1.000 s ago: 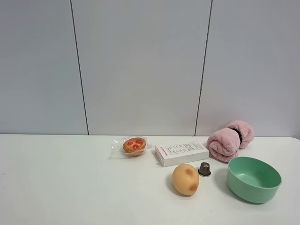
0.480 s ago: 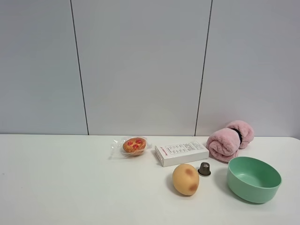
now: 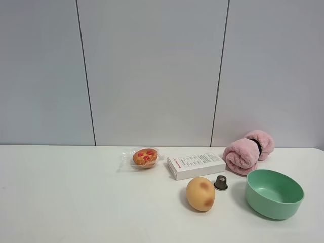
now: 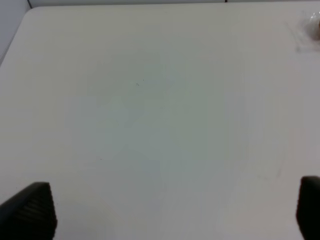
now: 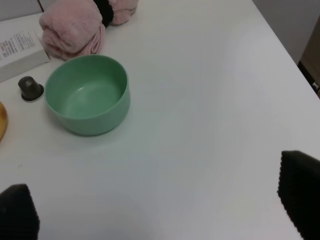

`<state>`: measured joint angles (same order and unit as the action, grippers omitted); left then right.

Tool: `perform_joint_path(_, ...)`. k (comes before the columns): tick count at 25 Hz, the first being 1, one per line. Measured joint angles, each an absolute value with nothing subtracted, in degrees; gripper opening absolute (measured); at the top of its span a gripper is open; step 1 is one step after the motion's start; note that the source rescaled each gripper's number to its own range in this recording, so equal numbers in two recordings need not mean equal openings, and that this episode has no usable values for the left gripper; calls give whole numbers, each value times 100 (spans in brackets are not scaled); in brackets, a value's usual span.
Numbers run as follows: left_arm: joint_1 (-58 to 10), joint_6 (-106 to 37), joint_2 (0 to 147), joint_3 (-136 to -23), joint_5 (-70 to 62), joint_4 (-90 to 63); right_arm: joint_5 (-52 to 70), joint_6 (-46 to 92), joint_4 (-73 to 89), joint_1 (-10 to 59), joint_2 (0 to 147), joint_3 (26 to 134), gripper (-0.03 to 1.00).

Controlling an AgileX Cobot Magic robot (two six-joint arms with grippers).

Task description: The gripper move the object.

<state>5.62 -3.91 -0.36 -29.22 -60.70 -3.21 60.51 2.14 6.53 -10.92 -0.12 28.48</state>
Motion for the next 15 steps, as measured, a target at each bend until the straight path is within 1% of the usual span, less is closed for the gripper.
perform_joint_path(15, 562, -391, -36, -2922, -6070, -321, 6051, 214, 653, -1092, -12, 2848, 100)
